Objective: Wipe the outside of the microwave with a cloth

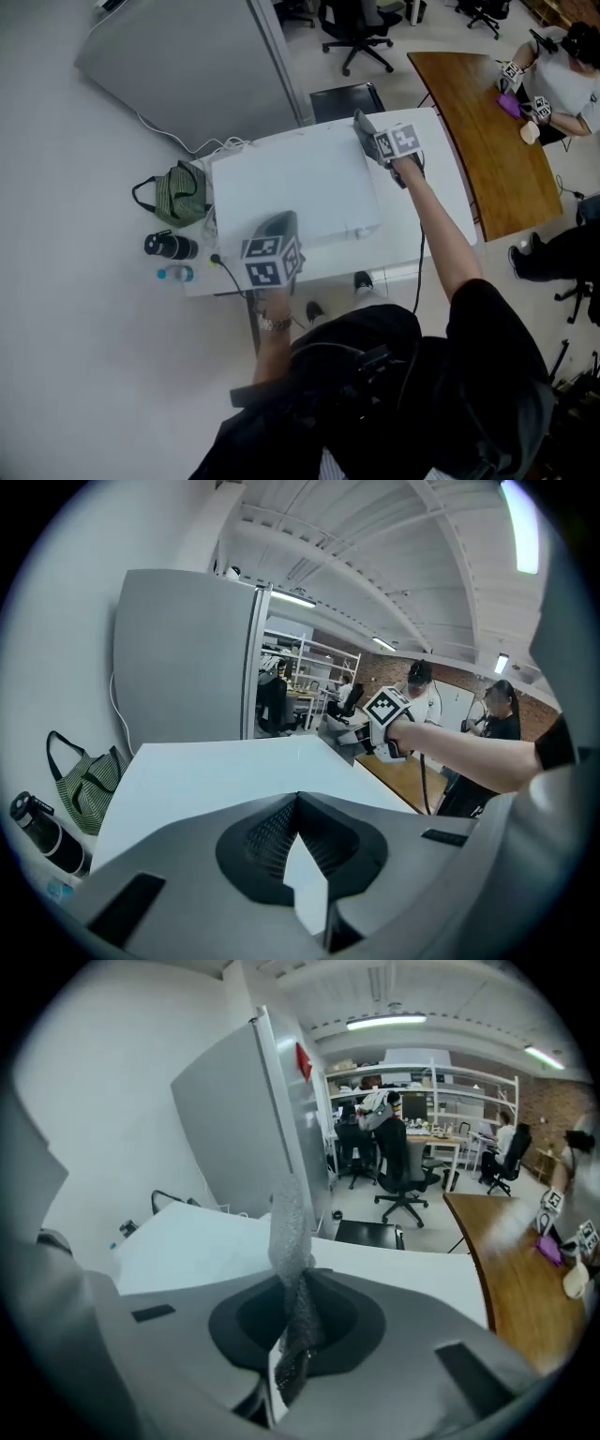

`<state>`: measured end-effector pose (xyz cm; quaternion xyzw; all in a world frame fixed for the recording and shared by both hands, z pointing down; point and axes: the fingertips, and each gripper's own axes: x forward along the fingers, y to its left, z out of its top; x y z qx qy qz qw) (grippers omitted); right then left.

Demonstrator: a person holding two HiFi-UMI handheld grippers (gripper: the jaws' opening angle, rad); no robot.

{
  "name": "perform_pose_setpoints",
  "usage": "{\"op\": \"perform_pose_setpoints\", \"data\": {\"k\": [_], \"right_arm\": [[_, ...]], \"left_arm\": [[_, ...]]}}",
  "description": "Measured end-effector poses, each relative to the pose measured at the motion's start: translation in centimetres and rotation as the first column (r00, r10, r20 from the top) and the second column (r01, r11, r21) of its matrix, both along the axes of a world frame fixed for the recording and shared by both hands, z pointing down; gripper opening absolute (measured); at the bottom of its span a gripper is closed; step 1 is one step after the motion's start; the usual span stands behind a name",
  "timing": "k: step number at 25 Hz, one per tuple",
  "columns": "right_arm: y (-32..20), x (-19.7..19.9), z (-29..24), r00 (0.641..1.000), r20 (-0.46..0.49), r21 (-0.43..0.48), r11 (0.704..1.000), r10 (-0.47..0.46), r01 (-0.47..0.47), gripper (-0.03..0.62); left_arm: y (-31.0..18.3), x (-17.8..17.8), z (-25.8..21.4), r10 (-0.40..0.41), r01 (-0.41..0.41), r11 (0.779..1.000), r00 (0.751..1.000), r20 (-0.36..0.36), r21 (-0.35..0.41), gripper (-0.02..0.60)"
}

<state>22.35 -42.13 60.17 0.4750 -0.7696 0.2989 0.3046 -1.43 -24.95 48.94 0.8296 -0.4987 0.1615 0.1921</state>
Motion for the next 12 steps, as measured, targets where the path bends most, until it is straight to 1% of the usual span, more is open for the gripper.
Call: {"op": "perform_pose_setpoints", "data": {"k": [2, 5, 8, 12], "right_arm": [[-0.8, -0.4, 1.7, 1.000, -0.015, -0.024, 0.999, -0.023, 0.022, 0.021], [-1.4, -1.4, 3.4, 0.997, 0.022, -0.040, 0.997, -0.070, 0.071, 0.021], [-1.6, -1.9, 4.7, 0.989, 0.097, -0.041, 0.993, -0.110, 0.114, 0.020], [-1.6, -2.1, 6.6, 0.962, 0.216, -0.057, 0.982, -0.165, 0.181, 0.020]], "left_arm": [[-0.4, 0.7, -0.1, -0.018, 0.018, 1.000, 1.000, 0.014, -0.002, -0.006], [-1.2, 1.6, 0.2, -0.044, 0.044, 0.999, 0.998, 0.038, -0.008, -0.006], [-2.0, 2.9, 0.6, -0.051, 0.052, 0.998, 0.998, 0.047, -0.023, -0.006], [-2.4, 4.3, 0.5, -0.049, 0.050, 0.999, 0.998, 0.050, -0.022, -0.006]]}}
